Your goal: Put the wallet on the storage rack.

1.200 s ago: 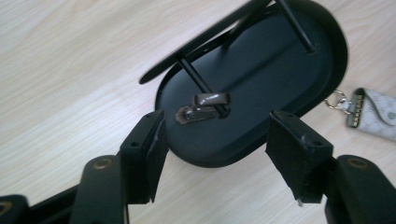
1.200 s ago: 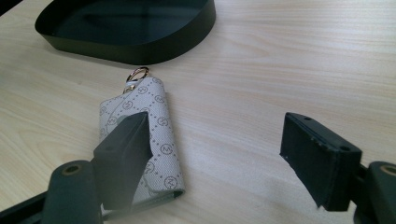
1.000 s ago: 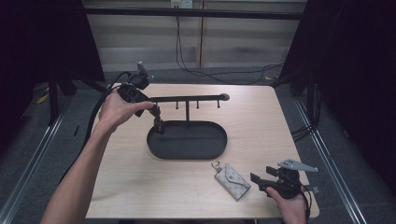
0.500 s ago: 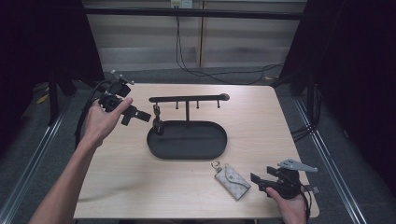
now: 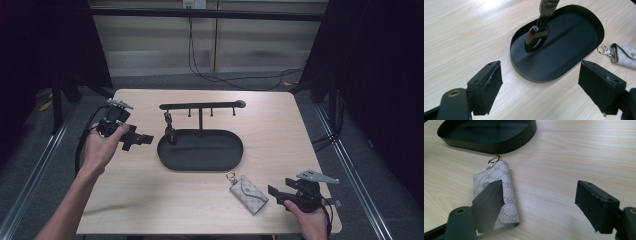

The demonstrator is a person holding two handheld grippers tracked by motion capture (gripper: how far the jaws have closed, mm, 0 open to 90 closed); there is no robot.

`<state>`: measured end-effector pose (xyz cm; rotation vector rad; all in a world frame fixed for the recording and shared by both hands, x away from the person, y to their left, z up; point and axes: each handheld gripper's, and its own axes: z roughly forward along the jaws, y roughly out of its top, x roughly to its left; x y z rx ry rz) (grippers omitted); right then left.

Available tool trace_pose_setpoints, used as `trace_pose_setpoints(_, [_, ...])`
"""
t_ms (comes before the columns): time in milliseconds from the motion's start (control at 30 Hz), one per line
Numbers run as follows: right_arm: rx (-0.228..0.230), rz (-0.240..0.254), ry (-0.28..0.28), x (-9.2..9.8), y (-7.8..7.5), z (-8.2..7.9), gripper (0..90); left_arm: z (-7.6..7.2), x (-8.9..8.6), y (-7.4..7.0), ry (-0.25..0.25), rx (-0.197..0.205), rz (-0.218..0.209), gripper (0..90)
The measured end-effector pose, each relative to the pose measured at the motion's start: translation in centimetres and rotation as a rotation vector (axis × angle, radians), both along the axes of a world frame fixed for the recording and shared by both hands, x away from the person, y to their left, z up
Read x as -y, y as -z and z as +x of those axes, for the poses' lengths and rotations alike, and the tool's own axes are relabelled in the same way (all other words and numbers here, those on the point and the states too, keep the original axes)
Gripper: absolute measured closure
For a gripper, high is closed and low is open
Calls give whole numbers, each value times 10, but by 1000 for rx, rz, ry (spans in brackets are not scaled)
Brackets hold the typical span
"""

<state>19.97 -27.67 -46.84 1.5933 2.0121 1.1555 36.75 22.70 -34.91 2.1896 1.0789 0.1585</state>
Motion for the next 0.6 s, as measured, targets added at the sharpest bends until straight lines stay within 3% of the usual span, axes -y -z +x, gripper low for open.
trace_pose_setpoints(233, [2,-2,-7,0,0,0,231,-20,-13,13,-45,17,-13,221])
trace_pose_setpoints(433, [-2,-3,-4,0,0,0,231,-38,-22,28,-80,60,11,268])
trace_pose_setpoints(600, [-9,8,-3,0,-2,-1,232,-56,-31,43,-64,92,-58,302])
